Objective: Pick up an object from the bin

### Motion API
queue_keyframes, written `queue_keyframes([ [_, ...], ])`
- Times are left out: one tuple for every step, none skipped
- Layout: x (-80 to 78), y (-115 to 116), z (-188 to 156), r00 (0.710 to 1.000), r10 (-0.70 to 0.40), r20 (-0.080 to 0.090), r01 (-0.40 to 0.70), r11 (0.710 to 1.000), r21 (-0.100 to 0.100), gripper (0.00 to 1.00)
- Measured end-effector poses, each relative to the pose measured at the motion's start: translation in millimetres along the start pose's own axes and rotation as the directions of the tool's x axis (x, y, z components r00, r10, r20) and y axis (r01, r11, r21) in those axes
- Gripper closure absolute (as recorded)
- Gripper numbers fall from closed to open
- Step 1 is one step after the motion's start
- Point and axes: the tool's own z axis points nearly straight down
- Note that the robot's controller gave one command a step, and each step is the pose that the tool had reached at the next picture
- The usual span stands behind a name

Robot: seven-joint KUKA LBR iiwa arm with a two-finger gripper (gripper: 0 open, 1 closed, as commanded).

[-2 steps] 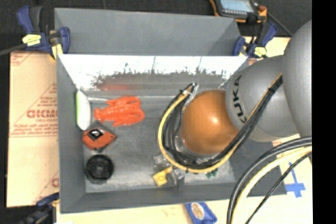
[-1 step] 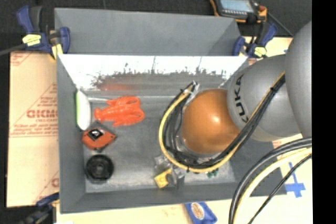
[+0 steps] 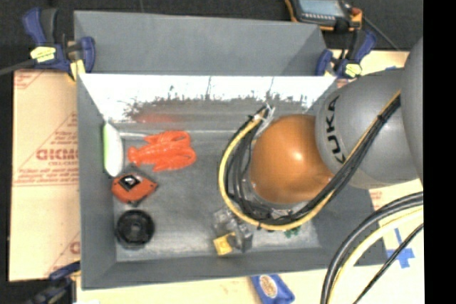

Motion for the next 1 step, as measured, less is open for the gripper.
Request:
queue_keyframes([
  [-0.5,-0.5,-16.2,1.0,0.001,0.001,-0.001,1.0,0.001,1.0],
])
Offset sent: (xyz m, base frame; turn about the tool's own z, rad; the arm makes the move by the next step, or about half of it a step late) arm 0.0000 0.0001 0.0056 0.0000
